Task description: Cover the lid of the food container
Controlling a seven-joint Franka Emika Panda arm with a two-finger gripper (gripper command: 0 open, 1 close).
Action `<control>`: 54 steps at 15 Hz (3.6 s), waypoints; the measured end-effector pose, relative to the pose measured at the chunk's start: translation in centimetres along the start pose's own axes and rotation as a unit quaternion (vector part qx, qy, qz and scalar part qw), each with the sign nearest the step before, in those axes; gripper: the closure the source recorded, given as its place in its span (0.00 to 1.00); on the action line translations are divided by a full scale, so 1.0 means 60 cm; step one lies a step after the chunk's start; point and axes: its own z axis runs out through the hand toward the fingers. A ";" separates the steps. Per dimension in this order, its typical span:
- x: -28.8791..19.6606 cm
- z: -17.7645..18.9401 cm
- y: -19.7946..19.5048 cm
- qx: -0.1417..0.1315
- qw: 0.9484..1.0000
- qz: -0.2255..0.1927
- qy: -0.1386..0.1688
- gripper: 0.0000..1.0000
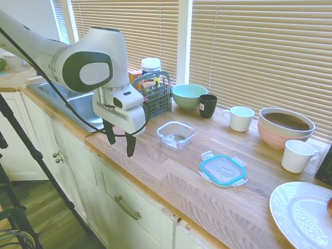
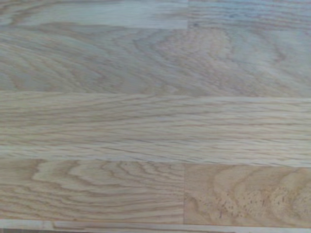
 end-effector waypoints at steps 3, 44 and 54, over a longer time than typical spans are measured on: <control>0.003 0.002 0.002 -0.001 1.000 0.002 -0.002 0.00; 0.640 0.100 0.212 0.149 0.980 0.105 -0.084 0.00; 0.638 0.103 0.213 0.156 0.976 0.123 -0.093 1.00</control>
